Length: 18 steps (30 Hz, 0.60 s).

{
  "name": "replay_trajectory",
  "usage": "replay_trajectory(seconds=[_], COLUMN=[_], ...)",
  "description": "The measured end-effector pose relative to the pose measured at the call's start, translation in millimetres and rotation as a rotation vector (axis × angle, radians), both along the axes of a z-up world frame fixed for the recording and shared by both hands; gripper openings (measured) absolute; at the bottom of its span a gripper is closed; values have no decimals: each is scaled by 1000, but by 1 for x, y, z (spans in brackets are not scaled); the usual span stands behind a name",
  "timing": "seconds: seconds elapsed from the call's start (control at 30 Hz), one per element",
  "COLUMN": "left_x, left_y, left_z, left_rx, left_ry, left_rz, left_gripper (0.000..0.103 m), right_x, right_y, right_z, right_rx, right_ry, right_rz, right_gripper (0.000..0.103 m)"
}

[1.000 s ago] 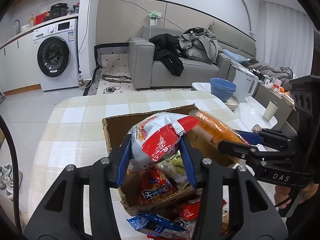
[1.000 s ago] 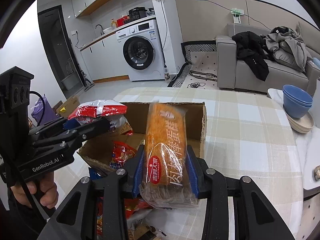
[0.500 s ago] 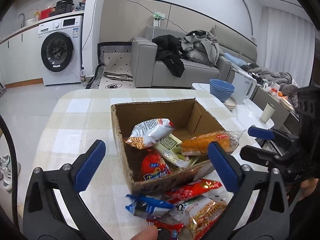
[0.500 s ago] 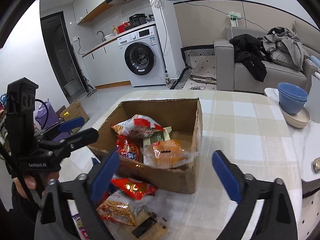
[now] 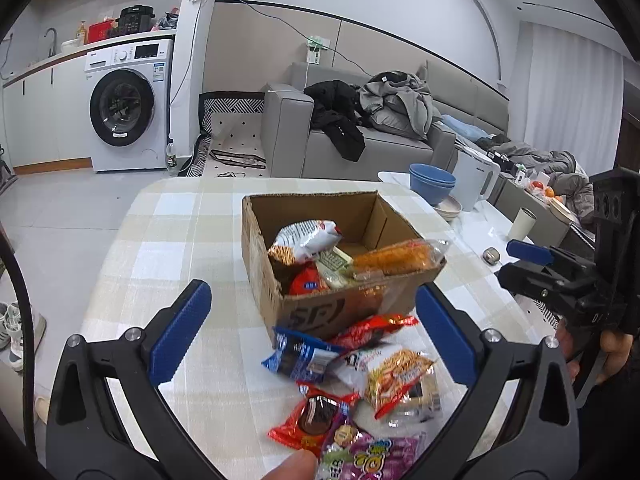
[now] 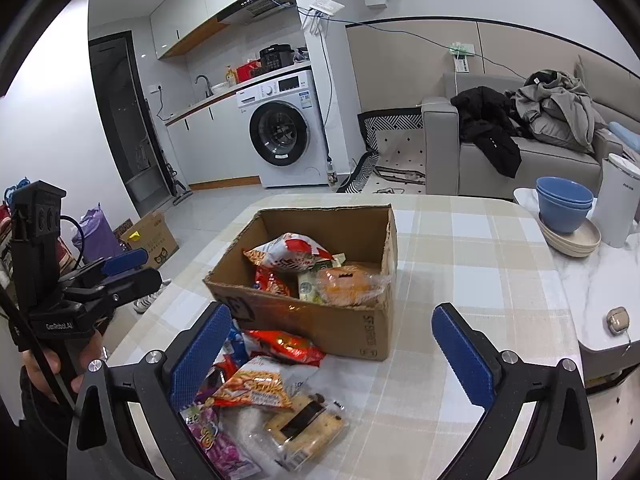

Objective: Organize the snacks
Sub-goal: 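Move both open grippers back toward the snacks on the table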

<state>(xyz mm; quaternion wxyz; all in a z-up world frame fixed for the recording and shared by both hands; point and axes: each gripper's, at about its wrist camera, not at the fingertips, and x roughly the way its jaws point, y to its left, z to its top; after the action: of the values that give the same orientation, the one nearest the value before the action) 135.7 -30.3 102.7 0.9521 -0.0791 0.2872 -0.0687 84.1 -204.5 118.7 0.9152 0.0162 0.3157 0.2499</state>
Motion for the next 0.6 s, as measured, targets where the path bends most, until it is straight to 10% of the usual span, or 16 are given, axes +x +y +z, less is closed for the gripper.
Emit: replay_trajectory(seconds=[0.6], left_x=[-47], left_y=[-7], left_z=[-31], left_rx=[26], left_ry=[71], left_rz=[-6], left_gripper=[102], right_x=[-42], right_y=[-2], right_z=[-35], right_rx=[-4], right_ry=[46], right_rz=[23], right_gripper=[103])
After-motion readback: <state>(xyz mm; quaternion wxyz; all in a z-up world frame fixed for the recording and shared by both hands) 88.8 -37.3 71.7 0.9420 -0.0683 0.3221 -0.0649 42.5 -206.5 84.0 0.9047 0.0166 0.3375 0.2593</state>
